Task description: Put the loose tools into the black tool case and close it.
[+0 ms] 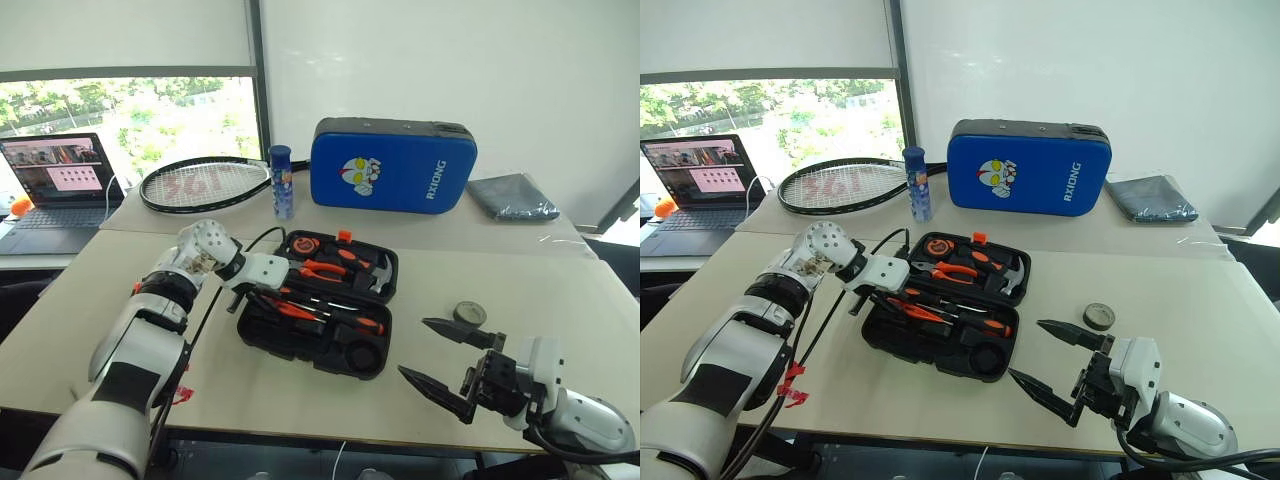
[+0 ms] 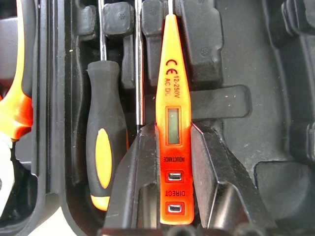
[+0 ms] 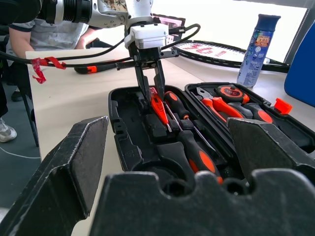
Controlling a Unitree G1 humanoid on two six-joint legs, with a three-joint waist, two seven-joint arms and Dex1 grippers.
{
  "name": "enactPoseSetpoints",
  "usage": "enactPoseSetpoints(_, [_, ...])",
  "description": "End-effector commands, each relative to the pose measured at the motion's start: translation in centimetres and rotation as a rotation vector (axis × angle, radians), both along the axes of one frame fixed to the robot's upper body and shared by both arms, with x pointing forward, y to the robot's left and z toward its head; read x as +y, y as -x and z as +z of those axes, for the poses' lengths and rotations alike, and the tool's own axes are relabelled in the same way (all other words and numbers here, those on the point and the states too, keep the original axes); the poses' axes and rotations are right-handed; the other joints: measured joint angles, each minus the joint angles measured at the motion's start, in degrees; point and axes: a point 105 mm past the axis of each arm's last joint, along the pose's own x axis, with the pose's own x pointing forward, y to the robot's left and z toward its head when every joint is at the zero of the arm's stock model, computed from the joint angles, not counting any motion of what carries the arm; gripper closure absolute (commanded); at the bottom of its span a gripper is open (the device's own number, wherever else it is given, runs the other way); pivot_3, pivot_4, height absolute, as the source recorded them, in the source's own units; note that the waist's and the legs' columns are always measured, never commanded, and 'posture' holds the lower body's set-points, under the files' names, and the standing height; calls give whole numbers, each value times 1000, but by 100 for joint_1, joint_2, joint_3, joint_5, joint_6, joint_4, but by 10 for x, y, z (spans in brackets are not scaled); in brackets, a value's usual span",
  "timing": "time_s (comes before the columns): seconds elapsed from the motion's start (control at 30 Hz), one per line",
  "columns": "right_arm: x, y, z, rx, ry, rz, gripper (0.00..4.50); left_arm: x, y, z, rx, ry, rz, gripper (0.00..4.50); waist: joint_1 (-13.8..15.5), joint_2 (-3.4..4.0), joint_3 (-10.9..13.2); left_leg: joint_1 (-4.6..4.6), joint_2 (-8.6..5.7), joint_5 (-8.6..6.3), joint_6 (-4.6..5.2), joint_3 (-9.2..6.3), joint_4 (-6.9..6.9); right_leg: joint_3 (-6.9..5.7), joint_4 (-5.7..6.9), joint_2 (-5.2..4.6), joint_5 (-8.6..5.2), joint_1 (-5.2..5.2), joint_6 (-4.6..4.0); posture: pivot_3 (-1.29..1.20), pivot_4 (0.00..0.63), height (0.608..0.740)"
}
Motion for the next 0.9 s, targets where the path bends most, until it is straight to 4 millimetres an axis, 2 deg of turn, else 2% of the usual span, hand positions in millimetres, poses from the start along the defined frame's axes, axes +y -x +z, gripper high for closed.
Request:
enactPoseSetpoints(0.03, [0,-1,6,-24,3,7,0,-3,2,8,-16,43,-29,2070,-8,0,0,0,0,0,0,0,0,0,1,0,0,-1,0,0,150,740])
enactPoseSetpoints(0.1, [0,-1,6,-23,2,7,0,-5,2,15,-21,72,-35,1327,-11,0,0,-3,0,0,0,0,1,0,2,1,0,-3,0,0,150,740])
enactPoseSetpoints(0.4, [0,-2,1,-7,2,18,0,-2,5,43,-40,190,-28,1327,4,0,0,-15,0,0,0,-7,8,-4,3,0,1,-9,0,0,150,740])
enactPoseSetpoints(0.43, [0,-1,1,-5,2,18,0,0,6,43,-31,219,-14,1724,6,0,0,-16,0,0,0,-7,9,-4,4,0,1,-9,0,0,150,740])
enactPoseSetpoints(0.5, [1,-1,0,-4,3,20,0,2,8,40,-27,260,-12,1937,10,0,0,-19,0,0,0,-9,12,-6,3,0,1,-9,0,0,150,740])
enactPoseSetpoints(0.53, [1,-1,0,-3,1,19,0,4,10,35,-25,277,-15,2212,3,1,0,-18,0,0,0,-9,12,-5,3,0,1,-9,0,0,150,740])
enactPoseSetpoints(0.57, [1,-1,0,-3,2,19,0,4,12,33,-22,303,-17,2673,-3,2,0,-16,0,0,0,-9,11,-5,3,-1,1,-9,0,0,150,740])
enactPoseSetpoints(0.73, [2,-1,0,-4,2,20,0,6,15,20,14,346,12,4340,11,1,0,-19,1,1,0,-13,18,-8,12,1,2,-11,-2,0,150,740])
enactPoseSetpoints(0.9, [1,-2,0,-5,5,23,0,5,10,10,-8,337,47,4433,37,1,0,-22,-2,0,0,-14,25,-9,11,-1,3,-9,1,0,150,740])
